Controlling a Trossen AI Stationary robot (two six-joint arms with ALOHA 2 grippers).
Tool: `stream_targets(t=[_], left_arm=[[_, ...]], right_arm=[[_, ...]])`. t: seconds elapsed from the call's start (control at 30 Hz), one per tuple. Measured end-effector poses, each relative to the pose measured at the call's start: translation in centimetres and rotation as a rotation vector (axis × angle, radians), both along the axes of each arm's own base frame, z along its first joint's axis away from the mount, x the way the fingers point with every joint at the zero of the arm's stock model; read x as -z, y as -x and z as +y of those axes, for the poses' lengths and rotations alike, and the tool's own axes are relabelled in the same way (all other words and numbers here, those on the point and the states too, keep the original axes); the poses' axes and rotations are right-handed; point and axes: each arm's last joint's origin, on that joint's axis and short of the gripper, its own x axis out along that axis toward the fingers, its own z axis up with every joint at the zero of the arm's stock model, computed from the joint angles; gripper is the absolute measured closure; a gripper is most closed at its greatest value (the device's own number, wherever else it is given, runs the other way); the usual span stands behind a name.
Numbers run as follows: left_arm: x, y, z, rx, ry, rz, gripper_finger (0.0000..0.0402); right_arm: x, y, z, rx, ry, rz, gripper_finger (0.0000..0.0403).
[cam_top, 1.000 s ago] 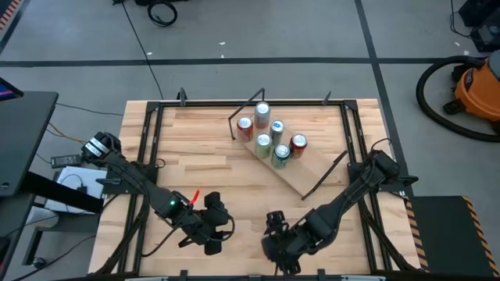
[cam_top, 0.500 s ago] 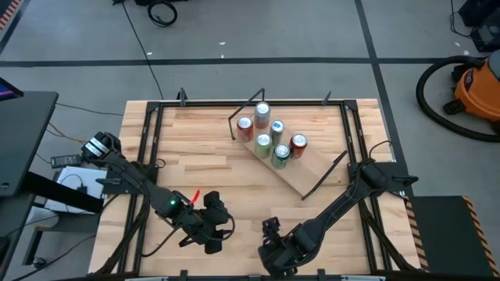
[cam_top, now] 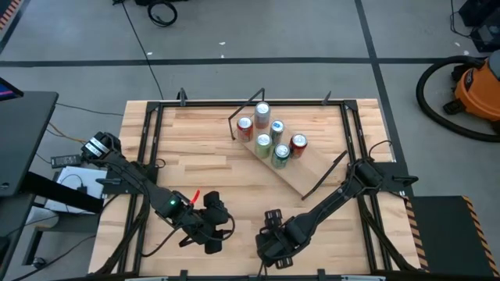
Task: Place canned beverage on shelf
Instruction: Put the orange soda can on the shelf
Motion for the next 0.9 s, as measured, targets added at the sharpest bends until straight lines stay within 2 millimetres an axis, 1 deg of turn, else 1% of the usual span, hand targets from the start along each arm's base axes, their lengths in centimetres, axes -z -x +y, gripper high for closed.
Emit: stream_targets(t=[0.2, 0.3, 0.47, 0.57, 0.7, 0.9], left_arm=[[0.0, 0.0, 0.0, 0.0, -0.001, 0.001, 0.017], [0.0, 0.0, 0.0, 0.0, -0.001, 0.001, 0.017], [0.0, 0.0, 0.0, 0.0, -0.001, 0.001, 0.017], [0.0, 0.0, 0.0, 0.0, -0.001, 0.001, 0.017], [0.0, 0.0, 0.0, 0.0, -0.001, 0.001, 0.017], [0.0, 0.0, 0.0, 0.0, -0.001, 0.001, 0.017]], right_arm=[[-0.3, 0.0, -1.8, 0.069, 0.029, 0.07, 0.0074], [-1.1, 0.2, -2.8, 0.091, 0.042, 0.088, 0.0076], [-4.7, 1.4, -4.3, 0.126, 0.078, 0.024, 0.0075], [-5.9, 2.0, -5.0, 0.144, 0.106, 0.014, 0.0075], [-8.0, 3.0, -6.3, 0.182, 0.121, -0.004, 0.0074], [-9.9, 4.0, -8.3, 0.263, 0.137, 0.0, 0.0073]])
